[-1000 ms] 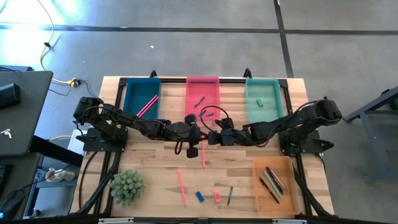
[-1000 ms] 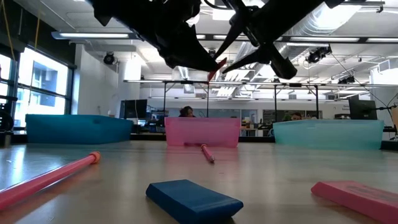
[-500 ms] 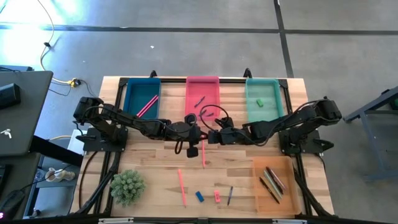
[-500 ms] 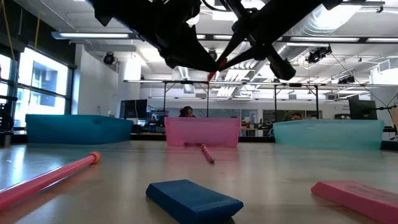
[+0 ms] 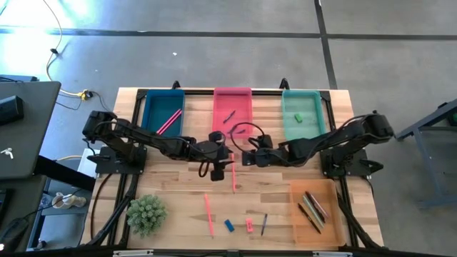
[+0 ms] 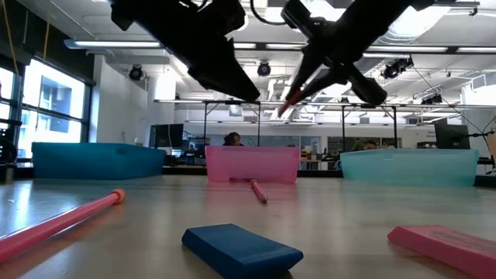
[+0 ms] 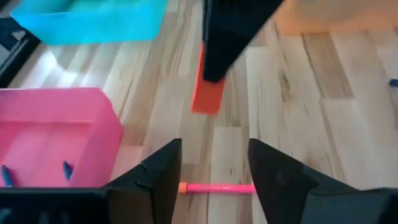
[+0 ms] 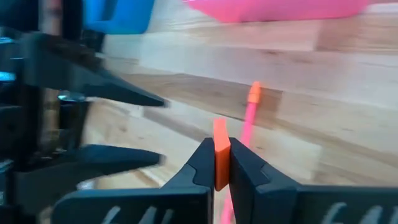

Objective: Sort crayons/erasers/pens/pencils in bins
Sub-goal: Put the orange eraser into the green bin

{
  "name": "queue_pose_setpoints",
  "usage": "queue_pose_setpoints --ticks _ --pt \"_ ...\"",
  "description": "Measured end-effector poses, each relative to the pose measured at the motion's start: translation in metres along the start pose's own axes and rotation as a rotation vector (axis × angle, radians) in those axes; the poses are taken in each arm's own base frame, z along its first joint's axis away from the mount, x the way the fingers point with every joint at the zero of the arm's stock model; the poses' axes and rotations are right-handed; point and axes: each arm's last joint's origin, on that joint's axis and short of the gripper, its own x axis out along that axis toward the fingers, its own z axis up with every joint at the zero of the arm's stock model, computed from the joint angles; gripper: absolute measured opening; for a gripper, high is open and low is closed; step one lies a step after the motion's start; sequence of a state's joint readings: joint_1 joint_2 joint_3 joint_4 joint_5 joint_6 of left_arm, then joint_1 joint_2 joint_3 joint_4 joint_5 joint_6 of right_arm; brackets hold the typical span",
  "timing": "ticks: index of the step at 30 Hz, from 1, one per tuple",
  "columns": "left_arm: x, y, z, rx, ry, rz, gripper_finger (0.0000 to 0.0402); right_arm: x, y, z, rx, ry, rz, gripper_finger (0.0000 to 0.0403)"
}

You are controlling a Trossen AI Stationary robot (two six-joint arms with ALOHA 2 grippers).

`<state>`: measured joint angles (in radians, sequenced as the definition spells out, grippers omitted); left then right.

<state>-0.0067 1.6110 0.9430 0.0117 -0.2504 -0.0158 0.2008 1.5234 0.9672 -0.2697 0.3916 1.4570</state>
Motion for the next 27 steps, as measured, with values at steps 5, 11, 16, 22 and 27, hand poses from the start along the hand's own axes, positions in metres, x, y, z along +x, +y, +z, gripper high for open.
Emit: queue_pose_setpoints --ticks 5,11,16,22,27 --pt "-0.008 0.006 -0.007 0.037 0.101 0.009 0.0187 -0.010 -0.011 0.004 -0.018 -0.026 -0.107 0.0005" --pt "-0.015 0.021 -0.008 0.018 0.140 0.040 0.0188 -0.030 -0.023 0.018 -0.050 -0.076 -0.215 0.0005" --pt "-0.016 0.034 -0.005 -0.038 0.124 0.072 0.0188 -0.051 -0.038 0.036 -0.106 -0.133 -0.349 0.0005" --pt "-0.015 0.048 -0.006 -0.188 0.124 0.117 0.0188 -0.079 -0.057 0.061 -0.200 -0.227 -0.488 0.0005" --pt "-0.014 0.055 -0.006 -0.280 0.120 0.135 0.0188 -0.099 -0.070 0.085 -0.282 -0.319 -0.581 0.0005"
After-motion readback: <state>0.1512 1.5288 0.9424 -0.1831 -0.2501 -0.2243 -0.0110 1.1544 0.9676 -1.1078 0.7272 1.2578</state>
